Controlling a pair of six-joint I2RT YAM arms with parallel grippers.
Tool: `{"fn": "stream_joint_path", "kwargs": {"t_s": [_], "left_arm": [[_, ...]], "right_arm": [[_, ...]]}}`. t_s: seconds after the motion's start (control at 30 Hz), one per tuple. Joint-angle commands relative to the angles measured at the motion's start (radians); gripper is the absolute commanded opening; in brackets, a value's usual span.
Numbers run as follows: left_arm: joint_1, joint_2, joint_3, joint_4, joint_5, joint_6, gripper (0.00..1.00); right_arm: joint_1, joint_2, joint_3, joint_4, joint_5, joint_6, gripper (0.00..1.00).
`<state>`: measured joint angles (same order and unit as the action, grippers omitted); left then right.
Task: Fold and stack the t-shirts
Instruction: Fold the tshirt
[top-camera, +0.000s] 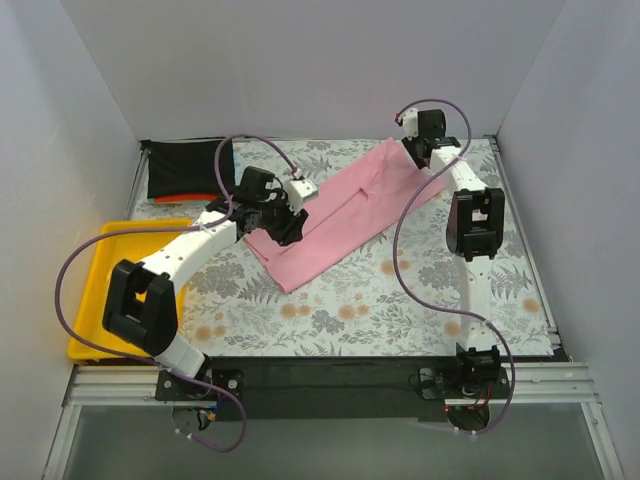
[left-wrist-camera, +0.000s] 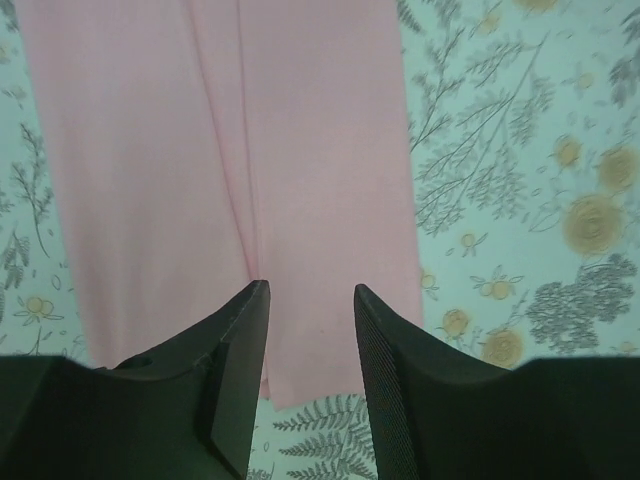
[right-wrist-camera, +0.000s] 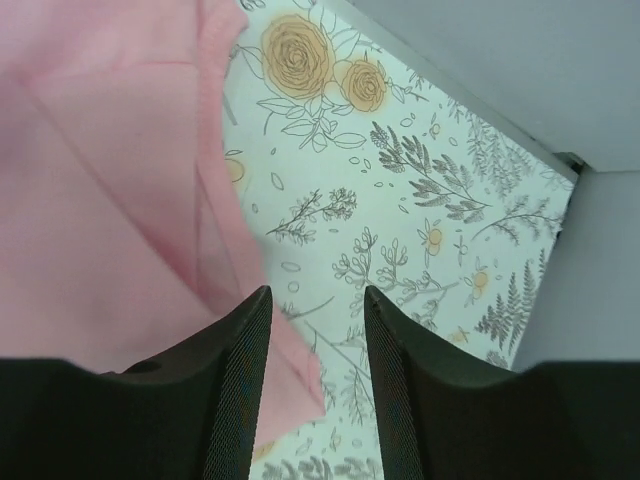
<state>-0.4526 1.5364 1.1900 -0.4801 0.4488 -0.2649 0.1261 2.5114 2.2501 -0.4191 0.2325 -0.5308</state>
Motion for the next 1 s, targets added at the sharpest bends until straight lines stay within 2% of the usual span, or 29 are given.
{"fn": "stream_joint_path", "kwargs": {"t_s": [0.0,0.1,0.2,0.37,0.4,0.43,0.57,0.73,0.8,0.93,0.97], "left_arm": [[-0.001,0.085,-0.026,-0.017,-0.123,0.11,0.38],[-0.001,0.199,0.031,0.044,-0.228,0.095,0.37],[0.003,0.322,0.138,0.044,-0.33,0.115,0.34],[0.012,0.433,0.218,0.04,-0.381,0.173,0.32],[0.012,0.454,0.22,0.04,-0.387,0.193,0.31],[0.012,0.474,0.217,0.005,-0.384,0.223,0.3],[0.011,0.449,0.169,-0.116,-0.303,0.25,0.27],[-0.032,0.322,-0.033,-0.241,-0.271,0.227,0.24],[-0.099,0.259,-0.099,-0.303,-0.269,0.172,0.23],[-0.331,0.13,-0.132,-0.411,-0.152,0.072,0.25],[-0.404,0.111,-0.118,-0.416,-0.083,0.038,0.27]], "right_arm": [[0.018,-0.261,-0.139,0.249,-0.011,0.008,0.5],[0.018,-0.393,-0.255,0.232,-0.073,0.031,0.51],[0.02,-0.505,-0.329,0.143,-0.137,0.043,0.54],[0.02,-0.569,-0.388,-0.048,-0.257,0.074,0.57],[0.02,-0.575,-0.397,-0.078,-0.304,0.084,0.62],[0.02,-0.606,-0.432,-0.145,-0.367,0.107,0.66],[0.02,-0.634,-0.5,-0.219,-0.423,0.146,0.66],[0.017,-0.629,-0.544,-0.29,-0.44,0.16,0.63],[0.018,-0.631,-0.563,-0.317,-0.45,0.166,0.61],[0.018,-0.629,-0.592,-0.34,-0.478,0.17,0.59],[0.018,-0.626,-0.595,-0.348,-0.489,0.173,0.58]]}}
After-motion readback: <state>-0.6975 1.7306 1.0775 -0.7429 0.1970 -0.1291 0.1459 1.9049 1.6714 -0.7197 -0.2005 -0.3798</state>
